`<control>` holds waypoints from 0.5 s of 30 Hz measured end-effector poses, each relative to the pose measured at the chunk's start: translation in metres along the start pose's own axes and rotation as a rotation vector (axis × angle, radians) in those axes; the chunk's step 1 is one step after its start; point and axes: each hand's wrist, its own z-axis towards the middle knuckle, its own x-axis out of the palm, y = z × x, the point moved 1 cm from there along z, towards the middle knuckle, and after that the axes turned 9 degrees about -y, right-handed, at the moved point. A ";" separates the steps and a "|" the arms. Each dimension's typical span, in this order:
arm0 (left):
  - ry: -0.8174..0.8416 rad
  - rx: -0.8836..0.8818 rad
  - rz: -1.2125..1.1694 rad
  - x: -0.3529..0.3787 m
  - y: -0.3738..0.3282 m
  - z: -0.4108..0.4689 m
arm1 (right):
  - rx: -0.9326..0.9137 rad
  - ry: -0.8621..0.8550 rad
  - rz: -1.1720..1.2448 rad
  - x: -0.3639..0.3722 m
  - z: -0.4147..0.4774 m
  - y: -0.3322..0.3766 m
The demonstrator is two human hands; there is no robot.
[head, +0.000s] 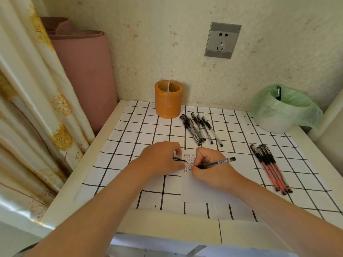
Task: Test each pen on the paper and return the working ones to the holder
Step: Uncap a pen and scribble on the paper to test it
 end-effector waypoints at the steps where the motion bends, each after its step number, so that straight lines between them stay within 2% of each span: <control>1: 0.001 0.000 0.000 0.000 0.000 0.000 | -0.005 -0.002 -0.007 0.000 0.000 0.000; 15: 0.001 -0.002 0.014 0.000 -0.001 -0.001 | -0.014 0.011 -0.076 0.000 -0.002 0.000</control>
